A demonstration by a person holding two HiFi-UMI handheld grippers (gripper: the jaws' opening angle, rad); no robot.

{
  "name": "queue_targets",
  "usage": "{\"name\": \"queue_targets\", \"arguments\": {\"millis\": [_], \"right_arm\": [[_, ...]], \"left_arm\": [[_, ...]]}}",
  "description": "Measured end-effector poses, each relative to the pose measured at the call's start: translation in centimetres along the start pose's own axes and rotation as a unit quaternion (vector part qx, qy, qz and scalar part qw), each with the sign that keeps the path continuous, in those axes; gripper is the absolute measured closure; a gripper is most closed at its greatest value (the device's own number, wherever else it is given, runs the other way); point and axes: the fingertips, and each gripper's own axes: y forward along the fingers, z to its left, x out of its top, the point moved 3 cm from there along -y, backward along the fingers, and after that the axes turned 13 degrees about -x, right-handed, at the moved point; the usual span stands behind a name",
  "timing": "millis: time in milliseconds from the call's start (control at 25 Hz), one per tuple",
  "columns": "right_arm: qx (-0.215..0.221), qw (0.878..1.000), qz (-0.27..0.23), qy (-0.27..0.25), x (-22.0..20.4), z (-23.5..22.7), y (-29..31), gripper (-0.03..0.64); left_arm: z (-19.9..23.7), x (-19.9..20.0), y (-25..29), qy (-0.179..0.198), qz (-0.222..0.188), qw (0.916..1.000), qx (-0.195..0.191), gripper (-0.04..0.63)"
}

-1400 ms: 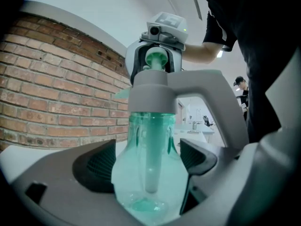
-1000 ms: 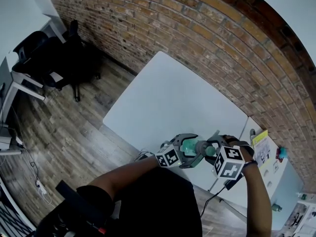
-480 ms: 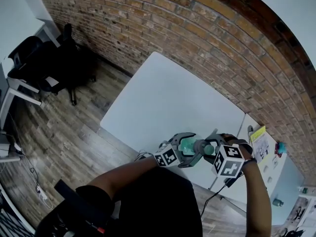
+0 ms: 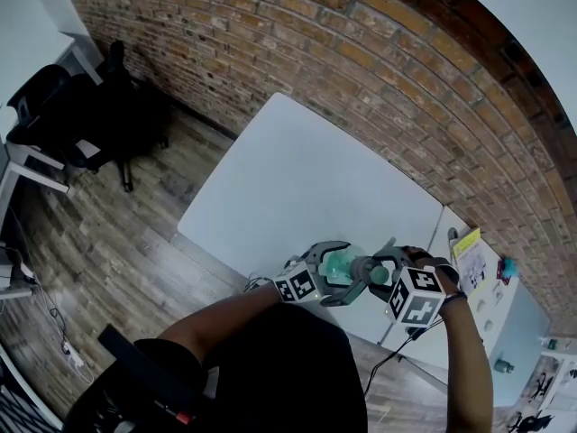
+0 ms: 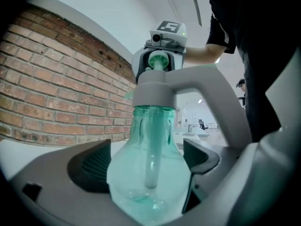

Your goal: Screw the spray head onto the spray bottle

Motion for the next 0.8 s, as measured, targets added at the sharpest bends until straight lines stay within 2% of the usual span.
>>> {"name": "queue_targets", "arguments": {"millis": [320, 440, 640, 800], "right_arm": [[-0.006, 1.0, 0.004, 0.0, 0.1, 0.1, 0.1, 0.359], [-0.005, 1.0, 0.006, -0.001, 0.0, 0.1, 0.1, 0.359], [-0.009, 1.0, 0.009, 0.001, -0.2, 0.1, 0.1, 0.359], [-0.006, 1.0, 0.012, -0.002, -0.1, 0.0, 0.2, 0.359]], "left_arm": [[-0.4, -1.1, -0.4, 0.017, 0.014, 0.9995, -0.021, 0.12], [-0.3, -1.5, -0.5, 0.012, 0.013, 0.9996, -0.02, 0.087], [-0.4, -1.6, -0.5, 0.022, 0.014, 0.9992, -0.031, 0.086], [-0.9, -3.5, -1.1, 0.041, 0.052, 0.9972, -0.034, 0.086]]}}
